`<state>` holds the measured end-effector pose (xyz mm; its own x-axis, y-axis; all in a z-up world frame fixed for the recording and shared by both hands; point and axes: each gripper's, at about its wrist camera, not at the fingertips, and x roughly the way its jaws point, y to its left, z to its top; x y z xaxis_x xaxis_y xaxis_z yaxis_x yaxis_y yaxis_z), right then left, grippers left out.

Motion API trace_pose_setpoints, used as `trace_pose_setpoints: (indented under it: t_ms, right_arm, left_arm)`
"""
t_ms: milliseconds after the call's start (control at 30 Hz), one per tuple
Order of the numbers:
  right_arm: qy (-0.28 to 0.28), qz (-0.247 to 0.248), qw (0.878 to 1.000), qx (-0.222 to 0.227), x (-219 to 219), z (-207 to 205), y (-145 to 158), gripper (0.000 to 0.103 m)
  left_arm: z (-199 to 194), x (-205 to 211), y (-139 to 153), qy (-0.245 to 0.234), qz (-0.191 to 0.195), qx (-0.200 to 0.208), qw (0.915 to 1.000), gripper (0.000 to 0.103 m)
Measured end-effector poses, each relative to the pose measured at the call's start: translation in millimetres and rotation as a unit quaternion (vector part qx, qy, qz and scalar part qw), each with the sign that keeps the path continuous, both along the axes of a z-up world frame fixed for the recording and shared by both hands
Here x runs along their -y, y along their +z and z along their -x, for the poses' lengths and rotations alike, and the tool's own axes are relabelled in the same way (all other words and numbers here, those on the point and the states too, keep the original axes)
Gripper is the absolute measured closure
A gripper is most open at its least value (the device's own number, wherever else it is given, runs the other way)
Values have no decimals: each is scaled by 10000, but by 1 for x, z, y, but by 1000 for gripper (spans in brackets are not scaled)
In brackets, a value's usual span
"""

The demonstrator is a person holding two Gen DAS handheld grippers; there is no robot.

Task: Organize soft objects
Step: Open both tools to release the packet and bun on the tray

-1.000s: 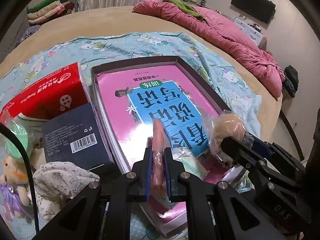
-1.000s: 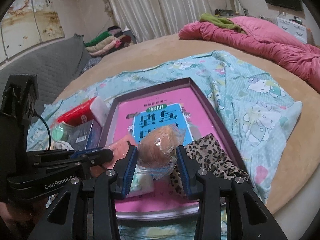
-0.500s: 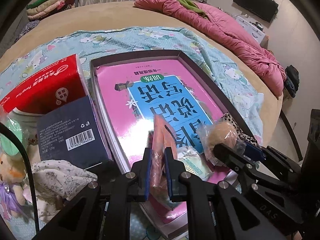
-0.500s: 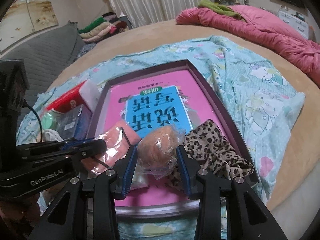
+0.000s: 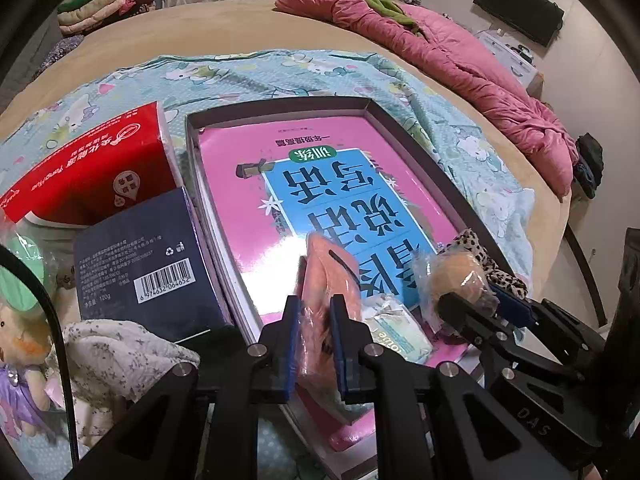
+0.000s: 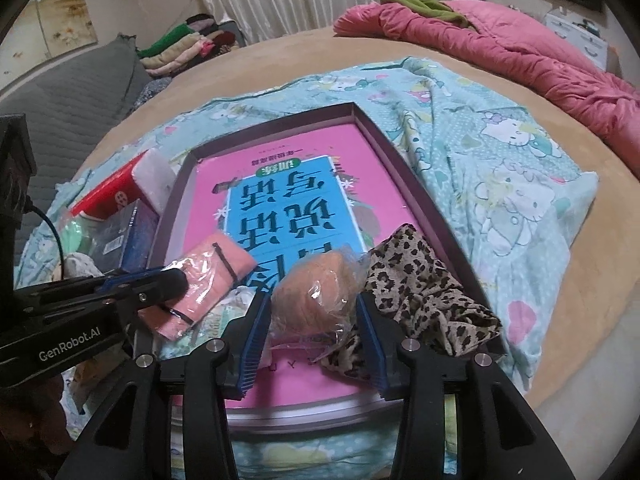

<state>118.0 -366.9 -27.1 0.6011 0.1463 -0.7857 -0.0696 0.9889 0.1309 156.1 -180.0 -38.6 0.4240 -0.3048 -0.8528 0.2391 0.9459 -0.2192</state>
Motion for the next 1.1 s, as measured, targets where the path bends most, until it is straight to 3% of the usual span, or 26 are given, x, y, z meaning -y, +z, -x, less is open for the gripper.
trace_pose_setpoints:
  t_ms: [367, 600, 933, 1033, 1100]
  right_arm:
    - [-112, -37, 9996, 247, 4, 5, 8, 42]
    - [-173, -5, 9991, 383, 5, 7, 13, 42]
    - [-381, -27, 9980, 506, 13, 9, 18, 41]
    - [-453, 4, 9972, 593, 14, 11, 21, 32]
    - [-485, -12, 9965, 683, 15, 13, 24, 31]
  left_arm:
    - [-1, 5, -3, -88, 85, -125, 9998, 75]
    - [2, 1, 1, -66, 152, -79, 9998, 53]
    - [14, -2, 5, -203, 221, -110, 9995, 43]
    - [20, -3, 10, -217, 177, -58, 9996, 39]
    - [24, -5, 15, -203, 105, 16, 9997, 35]
